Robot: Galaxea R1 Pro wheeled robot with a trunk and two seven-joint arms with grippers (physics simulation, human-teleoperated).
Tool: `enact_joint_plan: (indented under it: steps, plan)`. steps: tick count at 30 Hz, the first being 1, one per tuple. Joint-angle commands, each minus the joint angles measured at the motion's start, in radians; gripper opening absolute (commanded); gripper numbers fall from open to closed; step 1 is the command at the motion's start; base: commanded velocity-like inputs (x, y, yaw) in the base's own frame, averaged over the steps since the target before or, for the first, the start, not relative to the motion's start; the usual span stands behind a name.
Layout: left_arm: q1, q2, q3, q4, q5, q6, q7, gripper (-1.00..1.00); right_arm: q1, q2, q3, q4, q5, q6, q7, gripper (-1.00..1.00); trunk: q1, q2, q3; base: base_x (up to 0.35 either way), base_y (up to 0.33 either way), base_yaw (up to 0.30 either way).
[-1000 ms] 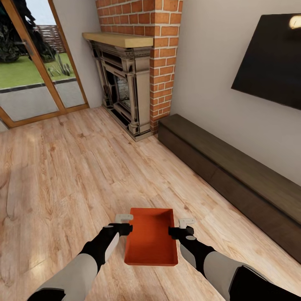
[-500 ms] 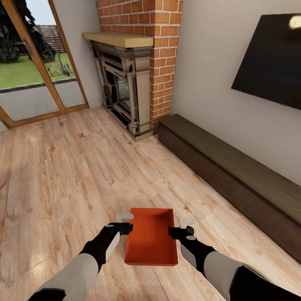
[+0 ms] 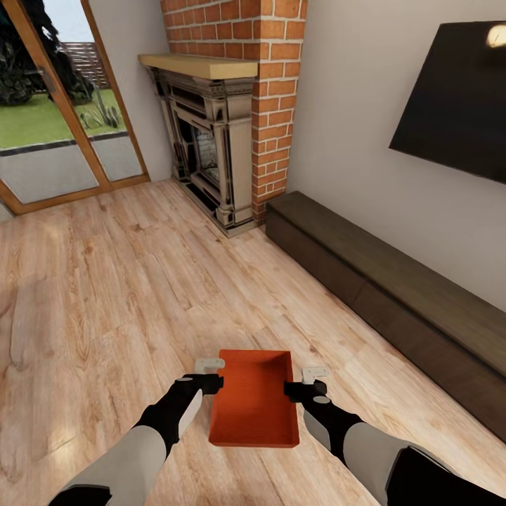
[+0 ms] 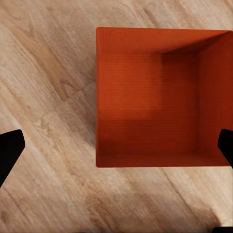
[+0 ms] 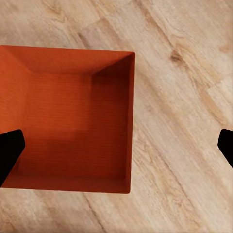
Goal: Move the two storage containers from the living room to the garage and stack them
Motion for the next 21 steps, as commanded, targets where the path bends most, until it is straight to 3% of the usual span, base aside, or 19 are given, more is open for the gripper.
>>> enact_joint_plan:
  steps: [1,21]
  plan:
    - [0.000,0.000,0.001,-0.002,-0.003,0.006,0.002,1.00,-0.001,0.000,0.009,0.000,-0.010,-0.003,-0.004,1.00,0.004,-0.008,-0.004,0.000,0.000,0.000]
    - [0.000,0.003,-0.002,0.000,-0.003,0.008,0.000,1.00,-0.001,0.000,0.010,-0.001,-0.008,-0.004,-0.006,1.00,0.081,-0.148,-0.067,0.000,0.000,0.000]
